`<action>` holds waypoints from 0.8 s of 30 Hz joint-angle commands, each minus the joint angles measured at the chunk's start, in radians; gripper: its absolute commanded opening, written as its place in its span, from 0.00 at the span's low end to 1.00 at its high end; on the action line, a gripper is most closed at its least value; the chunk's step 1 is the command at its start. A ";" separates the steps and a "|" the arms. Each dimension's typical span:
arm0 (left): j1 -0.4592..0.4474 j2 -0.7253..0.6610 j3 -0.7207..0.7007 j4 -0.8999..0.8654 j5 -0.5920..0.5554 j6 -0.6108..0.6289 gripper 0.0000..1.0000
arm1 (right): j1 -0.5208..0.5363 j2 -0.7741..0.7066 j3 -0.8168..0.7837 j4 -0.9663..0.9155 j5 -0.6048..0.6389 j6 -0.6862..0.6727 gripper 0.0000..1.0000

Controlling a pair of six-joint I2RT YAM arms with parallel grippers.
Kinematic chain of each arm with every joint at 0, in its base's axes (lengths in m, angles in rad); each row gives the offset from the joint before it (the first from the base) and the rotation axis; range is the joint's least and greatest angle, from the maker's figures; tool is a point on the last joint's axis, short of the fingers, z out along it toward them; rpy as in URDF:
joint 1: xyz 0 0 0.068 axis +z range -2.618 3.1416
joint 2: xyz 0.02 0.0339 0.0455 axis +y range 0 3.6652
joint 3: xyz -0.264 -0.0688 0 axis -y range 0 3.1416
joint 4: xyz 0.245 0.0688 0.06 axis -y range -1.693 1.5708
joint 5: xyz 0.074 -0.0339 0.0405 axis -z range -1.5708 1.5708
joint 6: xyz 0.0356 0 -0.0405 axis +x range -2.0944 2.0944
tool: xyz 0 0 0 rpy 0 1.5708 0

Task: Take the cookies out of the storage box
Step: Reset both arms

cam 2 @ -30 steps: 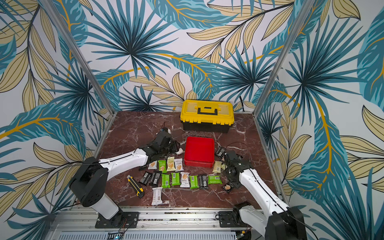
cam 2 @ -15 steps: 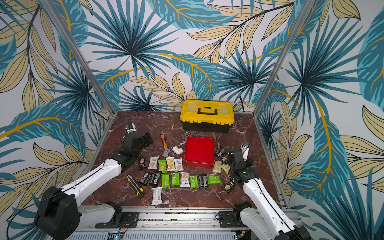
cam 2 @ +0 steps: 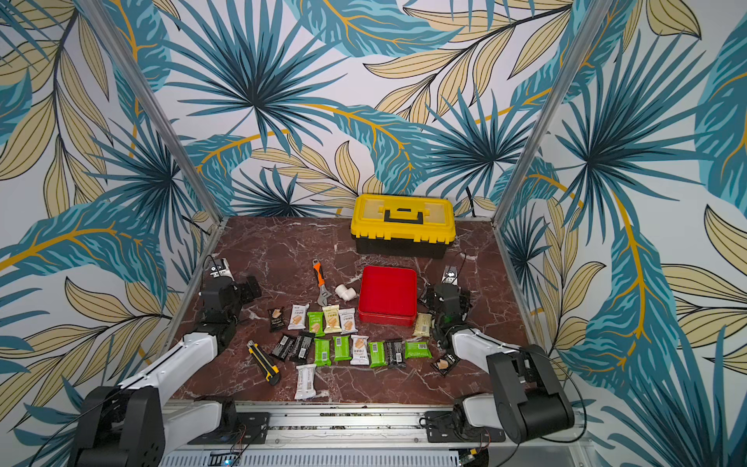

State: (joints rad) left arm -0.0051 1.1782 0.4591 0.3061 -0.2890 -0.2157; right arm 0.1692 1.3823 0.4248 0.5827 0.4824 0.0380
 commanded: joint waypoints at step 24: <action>0.045 0.384 -0.118 0.717 0.145 0.145 1.00 | -0.114 0.123 -0.024 0.281 -0.239 -0.003 0.99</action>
State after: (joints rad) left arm 0.0292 1.5642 0.3317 0.9764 -0.1455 -0.0776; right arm 0.0586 1.5093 0.4145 0.8406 0.2531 0.0296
